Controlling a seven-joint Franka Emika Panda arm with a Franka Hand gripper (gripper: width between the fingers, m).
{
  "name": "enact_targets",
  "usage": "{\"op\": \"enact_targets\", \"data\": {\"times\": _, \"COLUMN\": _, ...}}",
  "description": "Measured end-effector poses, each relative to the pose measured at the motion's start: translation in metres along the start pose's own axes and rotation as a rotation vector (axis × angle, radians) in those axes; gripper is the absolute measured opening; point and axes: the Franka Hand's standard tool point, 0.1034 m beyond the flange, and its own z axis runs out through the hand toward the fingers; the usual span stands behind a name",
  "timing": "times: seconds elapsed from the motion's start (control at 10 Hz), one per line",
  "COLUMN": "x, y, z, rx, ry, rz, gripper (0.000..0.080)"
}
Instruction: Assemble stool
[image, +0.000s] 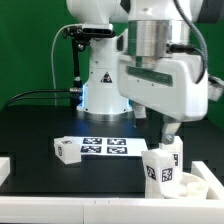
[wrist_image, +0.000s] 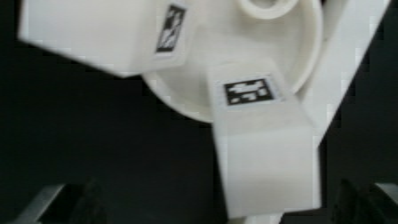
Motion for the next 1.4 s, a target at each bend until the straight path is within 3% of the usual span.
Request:
{"op": "enact_targets", "data": {"times": 0.2, "x": 0.008, "y": 0.020, "z": -0.006, "rx": -0.001, "ry": -0.016, "rz": -0.157, "gripper": 0.0649}}
{"op": "enact_targets", "data": {"times": 0.6, "x": 0.002, "y": 0.018, "z": -0.006, "rx": -0.001, "ry": -0.018, "rz": -0.381, "gripper": 0.0649}}
{"op": "enact_targets", "data": {"times": 0.7, "x": 0.006, "y": 0.019, "z": -0.003, "rx": 0.011, "ry": -0.002, "rz": -0.505, "gripper": 0.0649}}
{"op": "enact_targets", "data": {"times": 1.2, "x": 0.028, "y": 0.083, "z": 0.033, "rx": -0.025, "ry": -0.010, "rz": -0.934, "gripper": 0.0649}}
{"op": "enact_targets", "data": {"times": 1.4, "x": 0.029, "y": 0.083, "z": 0.033, "rx": -0.027, "ry": -0.010, "rz": -1.047, "gripper": 0.0649}}
